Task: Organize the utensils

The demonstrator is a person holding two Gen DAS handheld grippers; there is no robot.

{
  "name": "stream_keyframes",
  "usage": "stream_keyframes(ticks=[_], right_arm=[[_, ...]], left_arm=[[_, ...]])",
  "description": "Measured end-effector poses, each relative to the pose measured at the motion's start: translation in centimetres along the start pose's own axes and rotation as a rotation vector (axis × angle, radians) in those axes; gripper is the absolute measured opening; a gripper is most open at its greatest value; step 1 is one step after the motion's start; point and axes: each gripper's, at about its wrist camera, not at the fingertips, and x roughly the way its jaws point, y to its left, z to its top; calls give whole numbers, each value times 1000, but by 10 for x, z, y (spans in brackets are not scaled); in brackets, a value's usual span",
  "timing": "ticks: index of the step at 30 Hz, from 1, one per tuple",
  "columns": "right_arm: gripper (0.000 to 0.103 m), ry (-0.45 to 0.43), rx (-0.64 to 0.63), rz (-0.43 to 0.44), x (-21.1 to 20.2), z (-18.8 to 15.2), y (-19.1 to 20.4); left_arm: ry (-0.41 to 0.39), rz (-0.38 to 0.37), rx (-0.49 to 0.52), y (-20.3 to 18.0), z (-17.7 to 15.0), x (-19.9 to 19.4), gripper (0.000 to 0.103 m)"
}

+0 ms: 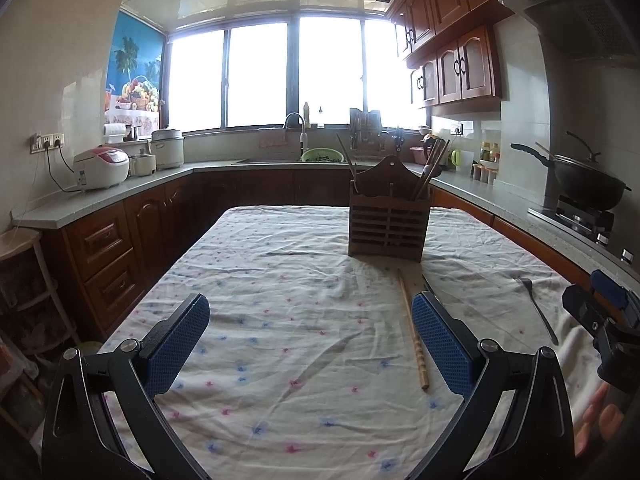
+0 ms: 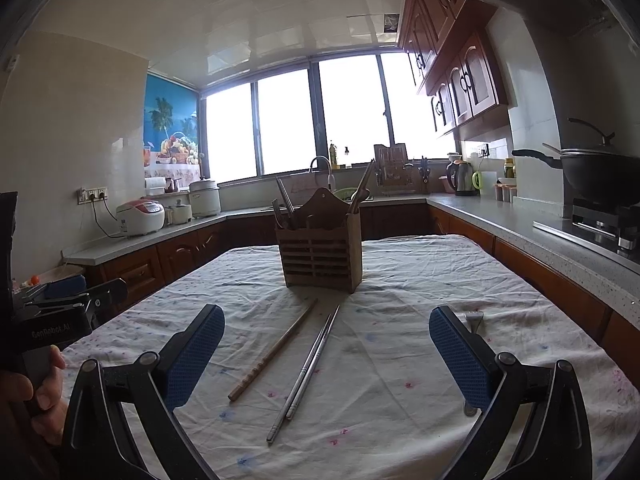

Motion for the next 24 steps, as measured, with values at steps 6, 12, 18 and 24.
stream_keyframes(ticks=[6, 12, 18, 24], right_arm=[[103, 11, 3, -5, 3, 0, -1], [103, 10, -3, -6, 3, 0, 1], [103, 12, -3, -4, 4, 0, 1], [103, 22, -1, -6, 7, -3, 1]], left_arm=[[-4, -1, 9, -2, 2, -1, 103], [1, -1, 10, -3, 2, 0, 103], [4, -3, 17, -5, 2, 0, 103], [27, -5, 28, -8, 2, 5, 103]])
